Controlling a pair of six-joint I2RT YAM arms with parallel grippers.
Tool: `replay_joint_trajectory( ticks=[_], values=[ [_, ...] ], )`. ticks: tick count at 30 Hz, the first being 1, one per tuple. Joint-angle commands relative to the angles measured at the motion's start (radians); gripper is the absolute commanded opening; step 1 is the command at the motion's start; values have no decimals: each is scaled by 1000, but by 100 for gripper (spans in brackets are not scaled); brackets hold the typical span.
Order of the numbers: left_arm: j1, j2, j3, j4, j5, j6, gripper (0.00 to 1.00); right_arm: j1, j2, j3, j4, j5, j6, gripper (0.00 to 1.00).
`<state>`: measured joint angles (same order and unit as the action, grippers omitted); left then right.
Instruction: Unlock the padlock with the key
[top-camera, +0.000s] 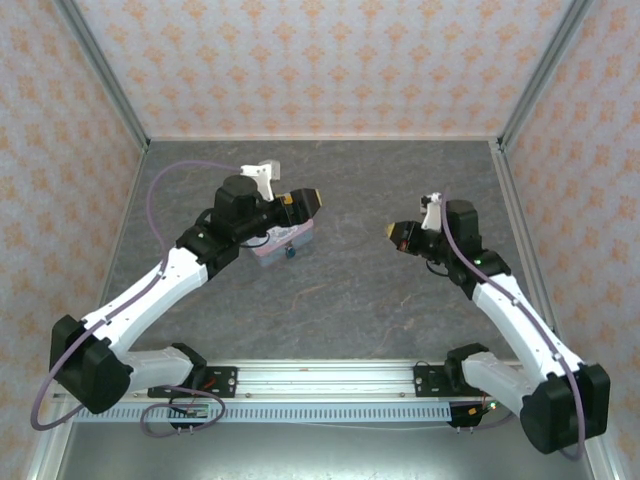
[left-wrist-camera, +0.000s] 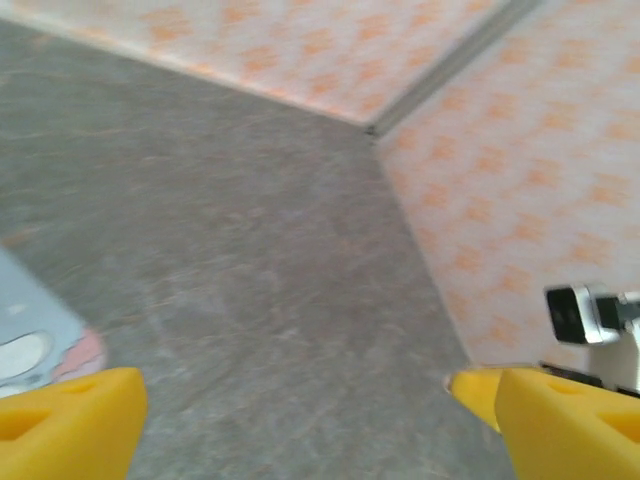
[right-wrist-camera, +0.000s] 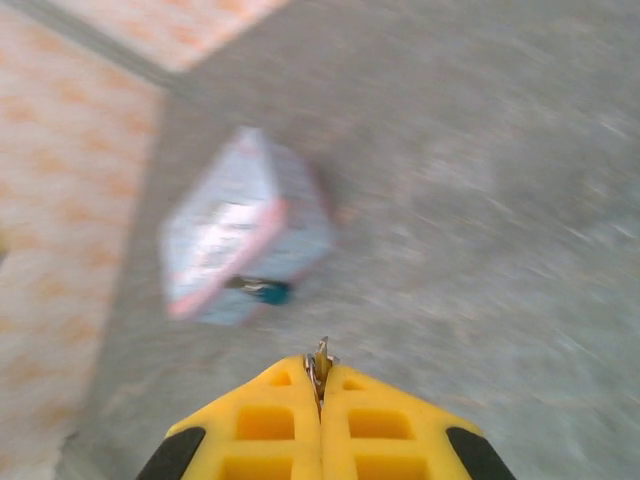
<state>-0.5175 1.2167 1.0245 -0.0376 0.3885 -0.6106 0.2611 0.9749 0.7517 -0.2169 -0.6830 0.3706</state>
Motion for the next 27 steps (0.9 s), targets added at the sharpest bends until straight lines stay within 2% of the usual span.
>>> replay_joint_trajectory(
  ticks=[1, 5, 11, 19, 27],
  values=[
    [-4, -21, 65, 150, 220, 9, 84, 3, -18, 61, 213, -287, -62, 0],
    [-4, 0, 105, 212, 339, 1, 77, 2, 0, 143, 206, -417, -111, 0],
    [-8, 55, 142, 314, 468, -54, 67, 18, 14, 207, 205, -487, -129, 0],
    [-35, 118, 182, 333, 545, -71, 56, 110, 80, 276, 59, -502, -283, 0],
    [-52, 139, 190, 286, 599, -25, 48, 119, 132, 329, -23, -533, -394, 0]
  ],
)
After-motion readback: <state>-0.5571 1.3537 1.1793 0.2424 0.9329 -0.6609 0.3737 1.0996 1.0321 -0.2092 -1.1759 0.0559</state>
